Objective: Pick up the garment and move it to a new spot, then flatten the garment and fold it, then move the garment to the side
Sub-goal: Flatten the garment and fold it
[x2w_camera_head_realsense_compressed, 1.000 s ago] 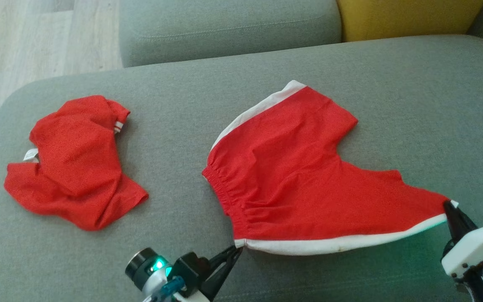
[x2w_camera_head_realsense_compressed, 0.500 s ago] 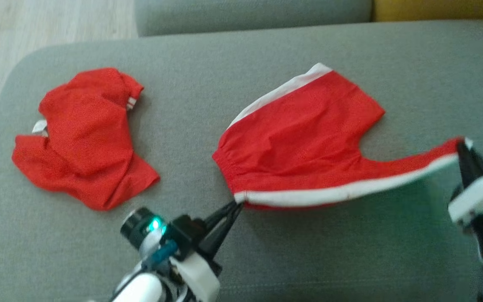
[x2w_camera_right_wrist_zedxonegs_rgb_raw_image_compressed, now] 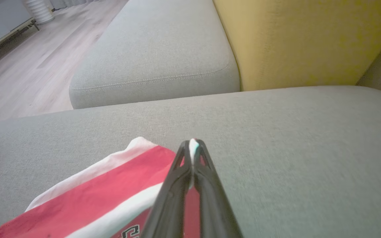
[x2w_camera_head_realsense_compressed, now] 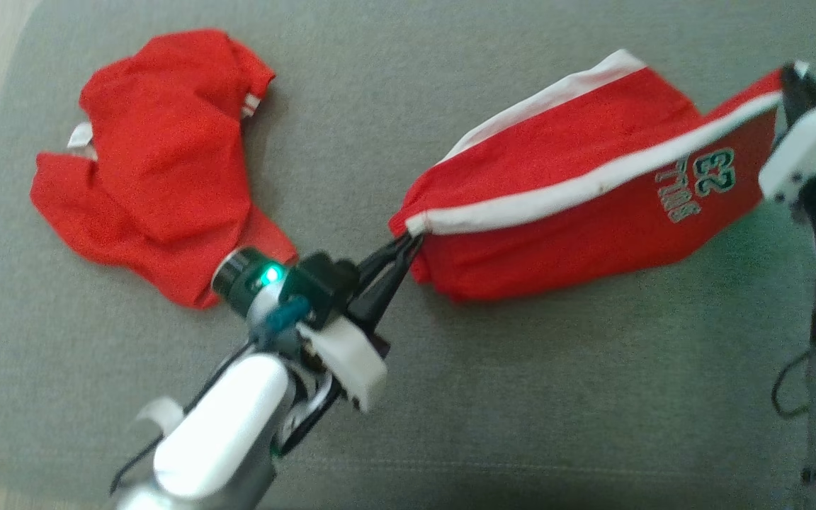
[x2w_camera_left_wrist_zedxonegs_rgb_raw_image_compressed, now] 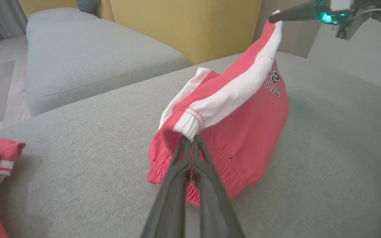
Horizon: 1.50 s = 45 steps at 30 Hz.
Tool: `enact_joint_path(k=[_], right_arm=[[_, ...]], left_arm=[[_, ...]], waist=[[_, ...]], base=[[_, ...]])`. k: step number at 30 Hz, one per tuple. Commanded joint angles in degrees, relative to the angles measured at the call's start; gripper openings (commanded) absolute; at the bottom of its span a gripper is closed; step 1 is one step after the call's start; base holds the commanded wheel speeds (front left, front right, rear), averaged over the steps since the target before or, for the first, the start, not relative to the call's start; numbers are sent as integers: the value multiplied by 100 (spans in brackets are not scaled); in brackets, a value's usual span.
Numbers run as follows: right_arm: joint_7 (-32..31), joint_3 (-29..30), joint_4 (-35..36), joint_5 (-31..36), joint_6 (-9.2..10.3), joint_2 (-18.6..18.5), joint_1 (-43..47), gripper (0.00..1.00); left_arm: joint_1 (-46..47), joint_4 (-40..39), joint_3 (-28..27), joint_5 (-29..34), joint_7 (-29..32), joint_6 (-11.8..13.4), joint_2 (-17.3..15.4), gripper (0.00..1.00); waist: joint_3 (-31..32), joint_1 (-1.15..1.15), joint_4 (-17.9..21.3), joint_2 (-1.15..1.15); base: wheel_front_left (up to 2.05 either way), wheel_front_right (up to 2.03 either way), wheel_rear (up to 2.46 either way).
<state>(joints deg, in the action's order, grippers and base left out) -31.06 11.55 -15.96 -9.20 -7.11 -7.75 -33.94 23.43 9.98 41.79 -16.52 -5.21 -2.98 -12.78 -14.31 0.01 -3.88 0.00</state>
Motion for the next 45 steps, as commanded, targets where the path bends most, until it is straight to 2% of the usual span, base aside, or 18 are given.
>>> enact_joint_path(k=[1,7,14,15,16,17,18,24,30,35,38,45], right_arm=[[72,-166,35,97,-37,-67,-408,0],[396,-400,-1041,486,-37,-246,-1360,0],[860,-577,-2320,896,-37,-365,-2169,0],[975,-603,-2439,967,-37,-375,-2233,53],[1085,-596,-2563,991,-37,-360,-2292,100],[1085,-596,-2563,991,-37,-360,-2292,100],[1190,-577,-2682,982,-37,-331,-2344,100],[2024,-748,-3194,828,-37,-309,-2460,100],[3073,-1161,-3174,320,-37,-347,-2134,100],[3813,-1710,-2697,-25,-37,-483,-1514,100],[4143,-1834,-2287,-168,-37,-558,-1086,100],[4428,-1748,-1218,-140,-37,-466,160,100]], left_arm=[[348,-48,-240,-34,-40,-31,-5,0],[1009,645,-196,-60,-173,-175,274,0],[1603,1641,-171,-104,-486,-225,631,0],[1655,1763,-167,-107,-525,-223,663,46],[1706,1879,-162,-101,-567,-211,691,79],[1706,1879,-162,-101,-567,-211,691,79],[1749,1987,-152,-87,-604,-196,714,100],[1850,2479,-234,-147,-815,-47,807,100],[1694,2437,-614,-374,-954,161,815,100],[1331,1671,-1200,-480,-975,407,752,100],[972,1080,-1552,-411,-976,534,708,100],[99,127,-2117,-115,-978,658,745,100]], waist=[[-253,-1,-198,0],[-614,-1,-406,0],[-908,-1,-501,0],[-925,-1,-498,0],[-937,-1,-492,0],[-937,-1,-492,0],[-943,-1,-482,0],[-838,-1,-374,0],[-470,-1,-226,0],[-115,-1,-87,0],[73,-1,9,0],[426,-1,183,0]], base=[[0,0,0],[0,0,0],[0,0,0],[0,0,0],[0,0,0],[0,0,0],[0,0,0],[0,0,0],[0,0,0],[0,0,0],[0,0,0],[0,0,0]])
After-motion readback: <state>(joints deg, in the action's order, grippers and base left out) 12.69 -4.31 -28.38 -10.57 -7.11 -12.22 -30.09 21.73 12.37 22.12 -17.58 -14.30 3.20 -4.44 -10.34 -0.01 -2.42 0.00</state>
